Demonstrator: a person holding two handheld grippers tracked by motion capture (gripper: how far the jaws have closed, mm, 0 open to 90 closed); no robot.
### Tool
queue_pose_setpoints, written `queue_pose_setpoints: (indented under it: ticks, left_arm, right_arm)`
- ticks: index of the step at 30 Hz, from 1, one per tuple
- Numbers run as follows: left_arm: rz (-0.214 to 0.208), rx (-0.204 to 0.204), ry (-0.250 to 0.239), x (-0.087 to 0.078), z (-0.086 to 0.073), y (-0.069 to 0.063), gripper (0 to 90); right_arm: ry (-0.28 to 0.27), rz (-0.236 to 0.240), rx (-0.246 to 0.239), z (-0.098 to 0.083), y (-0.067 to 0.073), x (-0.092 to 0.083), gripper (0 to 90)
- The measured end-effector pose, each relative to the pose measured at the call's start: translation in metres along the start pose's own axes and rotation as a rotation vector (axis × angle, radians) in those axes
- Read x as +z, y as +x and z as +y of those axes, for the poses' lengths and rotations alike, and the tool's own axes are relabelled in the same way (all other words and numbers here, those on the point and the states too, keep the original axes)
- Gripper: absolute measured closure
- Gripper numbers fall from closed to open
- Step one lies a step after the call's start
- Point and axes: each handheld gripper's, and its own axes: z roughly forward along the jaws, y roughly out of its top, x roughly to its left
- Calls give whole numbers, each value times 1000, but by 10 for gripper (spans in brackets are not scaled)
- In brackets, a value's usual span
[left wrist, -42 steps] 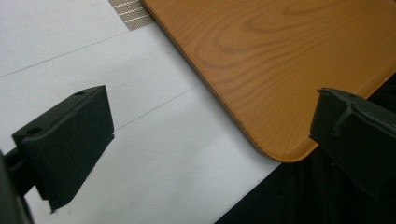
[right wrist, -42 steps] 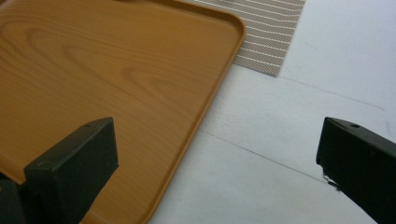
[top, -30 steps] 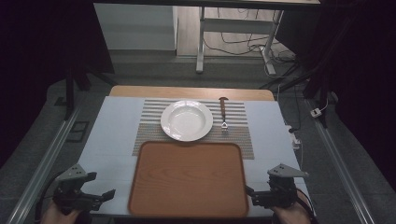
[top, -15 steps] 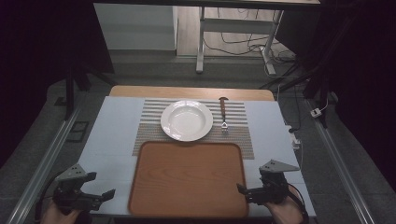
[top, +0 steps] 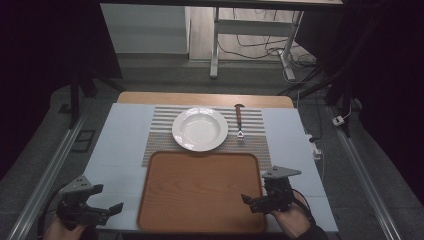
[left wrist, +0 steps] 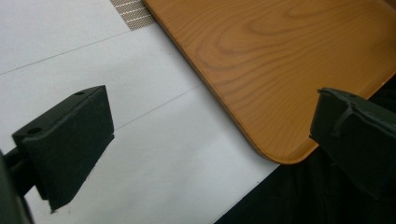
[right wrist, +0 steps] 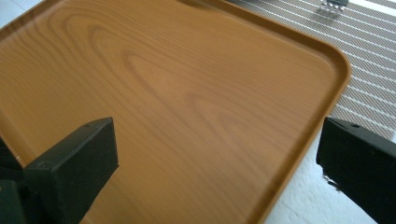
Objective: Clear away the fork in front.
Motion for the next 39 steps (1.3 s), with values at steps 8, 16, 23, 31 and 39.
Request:
queue_pose_setpoints:
  ticks: [8,16,23,31,39]
  left_arm:
    - [0,-1,2,0,0,0,0]
    - [-3,-1,2,0,0,0,0]
    - [0,-2,2,0,0,0,0]
    - [-2,-3,2,0,0,0,0]
    - [-2,-6,0,0,0,1,0]
  right_arm:
    - [29,-39,-65,14,3,17,0]
    - [78,-78,-170,26,8,37,0]
    - [112,-116,-260,31,11,47,0]
    - [117,-162,-325,41,9,54,0]
    - [129,-224,-385,54,3,64,0]
